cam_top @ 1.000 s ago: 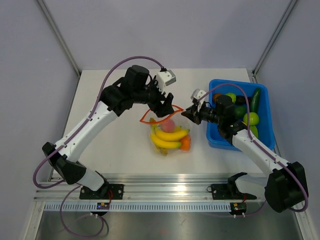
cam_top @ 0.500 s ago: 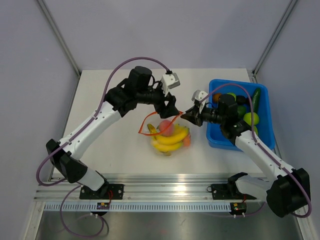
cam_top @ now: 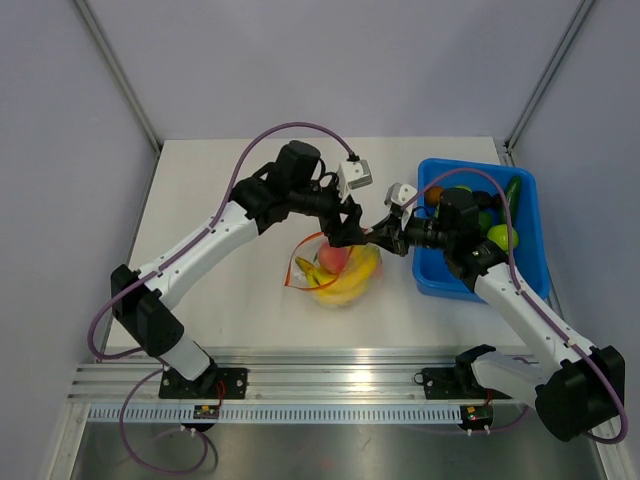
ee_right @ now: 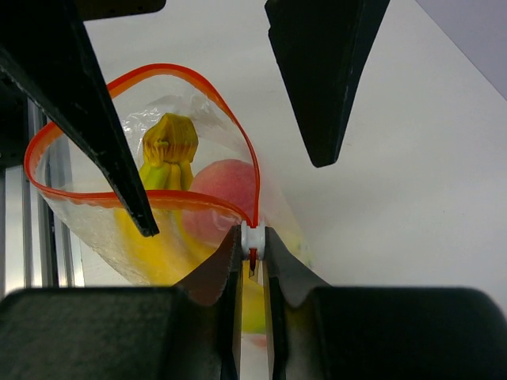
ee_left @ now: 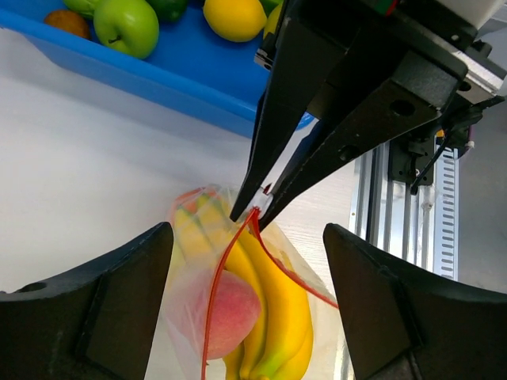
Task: Place the food in the zip-top bag and seal the zipper
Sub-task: Zip the zipper food storage bag at the center of the board.
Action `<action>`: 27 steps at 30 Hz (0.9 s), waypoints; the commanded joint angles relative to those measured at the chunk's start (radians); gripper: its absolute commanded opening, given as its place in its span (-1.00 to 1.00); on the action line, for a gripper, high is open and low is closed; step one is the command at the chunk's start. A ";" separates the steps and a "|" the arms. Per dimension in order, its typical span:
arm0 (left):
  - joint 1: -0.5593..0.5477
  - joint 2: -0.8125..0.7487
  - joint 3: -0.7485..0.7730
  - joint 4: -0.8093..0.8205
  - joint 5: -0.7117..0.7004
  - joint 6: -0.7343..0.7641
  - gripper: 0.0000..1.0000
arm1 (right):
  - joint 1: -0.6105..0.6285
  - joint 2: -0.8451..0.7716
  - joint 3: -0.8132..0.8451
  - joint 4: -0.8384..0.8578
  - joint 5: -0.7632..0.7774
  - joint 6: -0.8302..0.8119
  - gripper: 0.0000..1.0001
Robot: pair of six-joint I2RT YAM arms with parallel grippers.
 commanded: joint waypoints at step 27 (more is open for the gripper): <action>-0.051 0.019 -0.054 -0.011 -0.072 0.038 -1.00 | -0.040 -0.023 -0.066 0.069 0.087 0.041 -0.01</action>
